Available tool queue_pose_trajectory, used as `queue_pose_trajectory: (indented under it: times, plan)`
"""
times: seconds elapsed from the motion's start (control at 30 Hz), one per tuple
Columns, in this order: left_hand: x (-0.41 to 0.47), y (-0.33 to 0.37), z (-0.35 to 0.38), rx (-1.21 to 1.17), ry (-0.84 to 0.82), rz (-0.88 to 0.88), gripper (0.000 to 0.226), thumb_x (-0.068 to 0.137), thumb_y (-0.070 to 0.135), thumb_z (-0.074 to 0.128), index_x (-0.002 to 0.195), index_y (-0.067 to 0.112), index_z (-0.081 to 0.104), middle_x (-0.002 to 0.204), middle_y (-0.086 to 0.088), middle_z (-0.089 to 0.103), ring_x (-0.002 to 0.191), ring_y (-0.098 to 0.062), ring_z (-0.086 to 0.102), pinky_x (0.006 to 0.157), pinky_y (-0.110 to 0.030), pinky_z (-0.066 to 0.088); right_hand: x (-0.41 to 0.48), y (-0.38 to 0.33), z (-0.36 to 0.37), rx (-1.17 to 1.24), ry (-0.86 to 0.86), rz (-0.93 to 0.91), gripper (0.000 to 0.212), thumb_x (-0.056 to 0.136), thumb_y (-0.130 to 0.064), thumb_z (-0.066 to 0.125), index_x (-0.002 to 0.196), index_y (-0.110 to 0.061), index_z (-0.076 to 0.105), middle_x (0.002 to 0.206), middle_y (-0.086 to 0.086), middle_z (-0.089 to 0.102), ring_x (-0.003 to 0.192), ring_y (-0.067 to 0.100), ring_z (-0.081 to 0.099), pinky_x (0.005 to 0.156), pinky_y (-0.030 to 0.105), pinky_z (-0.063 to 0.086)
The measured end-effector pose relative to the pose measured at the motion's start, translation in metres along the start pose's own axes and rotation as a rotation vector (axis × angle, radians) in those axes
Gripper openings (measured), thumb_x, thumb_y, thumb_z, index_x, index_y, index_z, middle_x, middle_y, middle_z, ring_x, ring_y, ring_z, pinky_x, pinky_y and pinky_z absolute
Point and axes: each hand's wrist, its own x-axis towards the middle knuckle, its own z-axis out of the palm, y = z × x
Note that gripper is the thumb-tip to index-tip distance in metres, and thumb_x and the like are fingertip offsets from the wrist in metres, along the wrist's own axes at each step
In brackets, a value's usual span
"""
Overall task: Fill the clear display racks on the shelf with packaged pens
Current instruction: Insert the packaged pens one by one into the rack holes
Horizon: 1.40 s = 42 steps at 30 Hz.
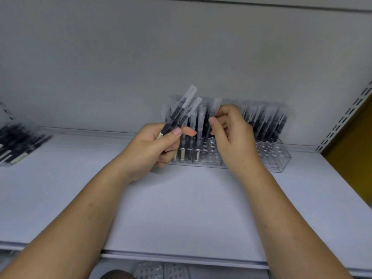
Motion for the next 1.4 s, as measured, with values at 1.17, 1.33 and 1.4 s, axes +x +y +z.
queue_pose_trajectory:
  times: [1.17, 1.33, 1.4]
  plan:
    - [0.0, -0.006, 0.004, 0.016, -0.116, -0.014, 0.037, 0.103, 0.03, 0.05, 0.127, 0.008, 0.069, 0.078, -0.006, 0.054, 0.059, -0.016, 0.031, 0.056, -0.032, 0.022, -0.007, -0.028, -0.007, 0.525, -0.149, 0.103, 0.007, 0.097, -0.006, 0.068, 0.097, 0.0, 0.07, 0.075, -0.003, 0.072, 0.052, 0.014, 0.057, 0.054, 0.019, 0.044]
    - [0.0, -0.008, 0.002, 0.051, -0.093, -0.001, 0.037, 0.103, 0.036, 0.053, 0.125, 0.013, 0.071, 0.083, -0.009, 0.061, 0.057, -0.02, 0.037, 0.056, -0.034, 0.025, -0.003, -0.029, -0.009, 0.629, -0.011, 0.18, 0.008, 0.098, -0.008, 0.062, 0.092, -0.01, 0.065, 0.075, 0.006, 0.073, 0.06, 0.024, 0.07, 0.047, 0.026, 0.04]
    - [-0.001, -0.007, 0.002, 0.057, -0.092, 0.007, 0.034, 0.103, 0.034, 0.051, 0.123, 0.016, 0.072, 0.08, -0.007, 0.06, 0.053, -0.02, 0.035, 0.054, -0.03, 0.026, 0.0, -0.028, -0.01, 0.703, 0.057, 0.19, 0.006, 0.096, -0.014, 0.059, 0.091, -0.013, 0.062, 0.081, 0.016, 0.072, 0.061, 0.029, 0.07, 0.048, 0.028, 0.041]
